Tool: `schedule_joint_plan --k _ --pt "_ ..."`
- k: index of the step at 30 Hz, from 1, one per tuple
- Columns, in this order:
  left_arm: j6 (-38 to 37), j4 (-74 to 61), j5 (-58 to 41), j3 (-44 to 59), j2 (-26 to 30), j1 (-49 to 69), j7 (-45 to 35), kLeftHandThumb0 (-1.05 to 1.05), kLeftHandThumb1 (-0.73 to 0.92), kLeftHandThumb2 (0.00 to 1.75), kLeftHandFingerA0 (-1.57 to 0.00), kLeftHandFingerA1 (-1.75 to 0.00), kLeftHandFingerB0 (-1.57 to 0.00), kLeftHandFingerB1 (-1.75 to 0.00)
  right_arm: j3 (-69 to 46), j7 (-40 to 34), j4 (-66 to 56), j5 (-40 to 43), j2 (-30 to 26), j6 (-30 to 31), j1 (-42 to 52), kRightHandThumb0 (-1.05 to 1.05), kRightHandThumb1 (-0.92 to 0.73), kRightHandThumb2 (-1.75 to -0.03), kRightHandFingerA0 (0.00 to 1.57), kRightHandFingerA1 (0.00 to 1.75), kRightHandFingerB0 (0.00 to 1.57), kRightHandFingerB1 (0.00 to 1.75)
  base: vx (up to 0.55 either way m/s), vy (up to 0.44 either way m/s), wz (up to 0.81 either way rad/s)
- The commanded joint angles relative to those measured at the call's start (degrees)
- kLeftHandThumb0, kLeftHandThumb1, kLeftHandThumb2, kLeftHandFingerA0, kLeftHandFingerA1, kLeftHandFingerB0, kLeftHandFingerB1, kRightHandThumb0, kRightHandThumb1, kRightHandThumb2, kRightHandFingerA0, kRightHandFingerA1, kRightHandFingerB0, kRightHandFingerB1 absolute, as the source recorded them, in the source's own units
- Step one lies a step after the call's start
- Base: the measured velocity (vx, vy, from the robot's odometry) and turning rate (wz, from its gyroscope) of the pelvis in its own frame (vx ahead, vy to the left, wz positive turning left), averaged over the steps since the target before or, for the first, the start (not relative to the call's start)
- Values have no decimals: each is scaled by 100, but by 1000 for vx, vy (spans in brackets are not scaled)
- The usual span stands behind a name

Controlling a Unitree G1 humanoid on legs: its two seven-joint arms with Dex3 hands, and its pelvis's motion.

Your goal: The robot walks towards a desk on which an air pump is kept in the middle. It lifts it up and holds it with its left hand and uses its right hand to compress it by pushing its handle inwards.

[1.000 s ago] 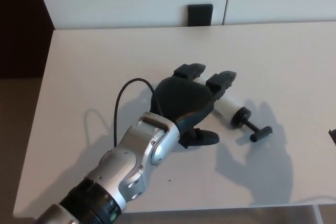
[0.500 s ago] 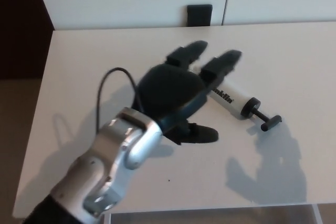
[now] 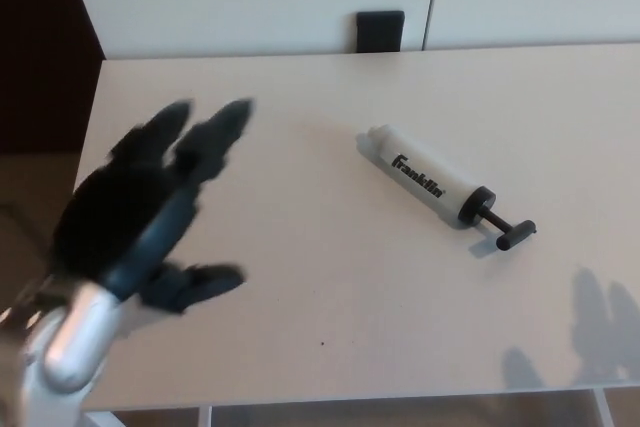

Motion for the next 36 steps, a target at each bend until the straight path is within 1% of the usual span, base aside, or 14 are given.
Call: schedule_joint_plan --k 1,4,13,14,17,20,21,27,29,30,32,33,34,36 --pt "-1223 -1505 -10058 7056 165 4947 -5682 -54 53 58 -12 -28 -24 -30 -2201 1868 27 1974 -613 -2415 1753 -95 -76 -115 0 37 13 15 0 0 0" --pt "-333 -1113 -10513 7055 436 4660 -7252 -83 56 100 -6 -44 -19 -49 -2233 1765 228 1830 -514 -2691 1783 -75 -73 -114 1 49 1 29 0 0 0" --pt "400 -83 -10573 6875 1314 4927 -8191 -80 48 95 -18 -49 -30 -51 -2390 1332 383 1482 -375 -2767 1793 -74 -75 -115 3 51 0 33 0 0 0" --pt "531 208 -10484 6791 1404 5025 -8191 -83 63 60 -41 -36 -54 -38 -2366 1326 484 1499 -357 -2715 1748 -77 -92 -74 12 44 8 29 0 0 0" --pt "633 856 -10302 6547 1580 5245 -8191 -68 56 60 -40 -40 -43 -34 -2311 1383 700 1683 -304 -2485 1635 -78 -92 -70 16 44 12 32 0 0 0" --pt "485 1835 -9885 6156 1890 5355 -8191 -79 48 88 -38 -48 -40 -46 -2326 1382 1048 1918 -245 -2086 1462 -76 -74 -108 15 54 8 45 0 0 0" --pt "735 2456 -9661 6187 1985 5074 -8191 -79 62 60 -52 -39 -52 -36 -2346 1354 1213 1964 -254 -1926 1385 -80 -91 -71 22 51 15 35 0 0 0" --pt "1848 4831 -8524 6224 2447 4052 -8191 -69 59 60 -61 -41 -68 -40 -2417 1407 1778 2079 -320 -1577 1153 -80 -92 -68 24 51 19 35 0 0 0" --pt "1785 6005 -7879 6220 2485 3542 -8191 -51 65 60 -53 -38 -54 -37 -2406 1552 2060 2143 -324 -1448 1093 -79 -90 -68 24 52 20 37 0 0 0" --pt "1603 6593 -7469 6270 2372 3258 -8191 -55 61 59 -50 -40 -51 -36 -2385 1535 2135 2156 -335 -1207 1087 -77 -71 -108 22 56 13 47 0 0 0" --pt "1477 6964 -7202 6307 2288 3077 -8191 -55 61 59 -50 -40 -51 -36 -2370 1512 2174 2162 -343 -1034 1086 -77 -71 -108 22 56 13 47 0 0 0" --pt "1289 7243 -6826 6269 1990 2922 -7633 -55 65 60 -39 -42 -31 -31 -2347 1686 2500 2208 -464 -706 987 -72 -92 -68 15 54 10 36 0 0 0" --pt "1124 7258 -6651 6188 1755 2911 -7113 -60 56 82 -16 -47 -11 -39 -2227 1949 2940 2018 -634 -719 917 -73 -92 -75 3 51 1 33 0 0 0" --pt "921 7303 -6462 6109 1513 2892 -6587 -60 56 82 -16 -47 -11 -39 -2085 2249 3440 1772 -826 -772 843 -73 -92 -75 3 51 1 33 0 0 0"
